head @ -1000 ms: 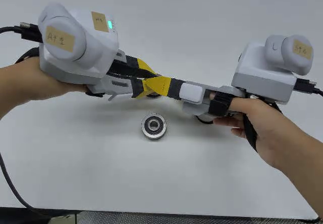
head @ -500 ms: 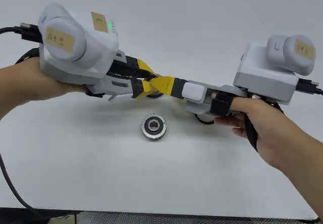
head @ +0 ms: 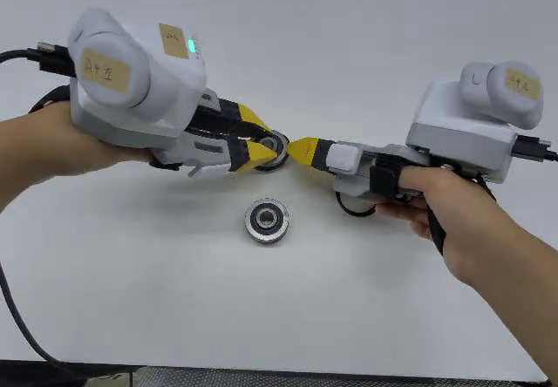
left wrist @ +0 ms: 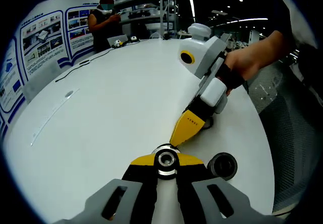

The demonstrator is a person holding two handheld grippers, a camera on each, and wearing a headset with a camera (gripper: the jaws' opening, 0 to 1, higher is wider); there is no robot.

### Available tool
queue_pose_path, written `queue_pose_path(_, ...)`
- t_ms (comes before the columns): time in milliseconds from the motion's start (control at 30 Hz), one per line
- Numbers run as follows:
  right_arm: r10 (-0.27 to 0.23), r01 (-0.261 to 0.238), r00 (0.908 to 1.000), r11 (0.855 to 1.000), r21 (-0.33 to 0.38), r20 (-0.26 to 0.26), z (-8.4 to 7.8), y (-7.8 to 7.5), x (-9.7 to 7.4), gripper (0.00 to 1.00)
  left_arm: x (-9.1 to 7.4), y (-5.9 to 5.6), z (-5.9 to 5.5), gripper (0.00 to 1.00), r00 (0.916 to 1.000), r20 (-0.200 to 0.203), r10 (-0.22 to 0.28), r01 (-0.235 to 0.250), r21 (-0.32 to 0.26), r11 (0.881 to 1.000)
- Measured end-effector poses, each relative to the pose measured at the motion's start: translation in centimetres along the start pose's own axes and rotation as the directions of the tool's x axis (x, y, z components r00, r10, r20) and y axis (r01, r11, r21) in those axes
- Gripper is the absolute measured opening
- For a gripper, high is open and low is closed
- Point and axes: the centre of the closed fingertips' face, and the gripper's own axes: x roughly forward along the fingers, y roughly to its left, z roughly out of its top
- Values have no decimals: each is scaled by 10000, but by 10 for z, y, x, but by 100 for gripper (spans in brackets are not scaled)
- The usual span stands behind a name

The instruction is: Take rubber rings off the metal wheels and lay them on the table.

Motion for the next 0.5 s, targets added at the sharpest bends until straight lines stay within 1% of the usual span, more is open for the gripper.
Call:
queue_pose_path(167,-57,57,10000,9999,-85,76,1,3,-1,1,0,0,0,13,10000,-5,-24,24,20,10000)
queue_pose_path(333,-113,110,9999,9995,-293,-96,2,6,0,1,0,0,0,13,10000,38,-14,13,50,10000)
queue_pose_path(500,-142,137,9998,9992,-383,-138,1,8,0,1,0,0,0,13,10000,17,-22,22,88,10000)
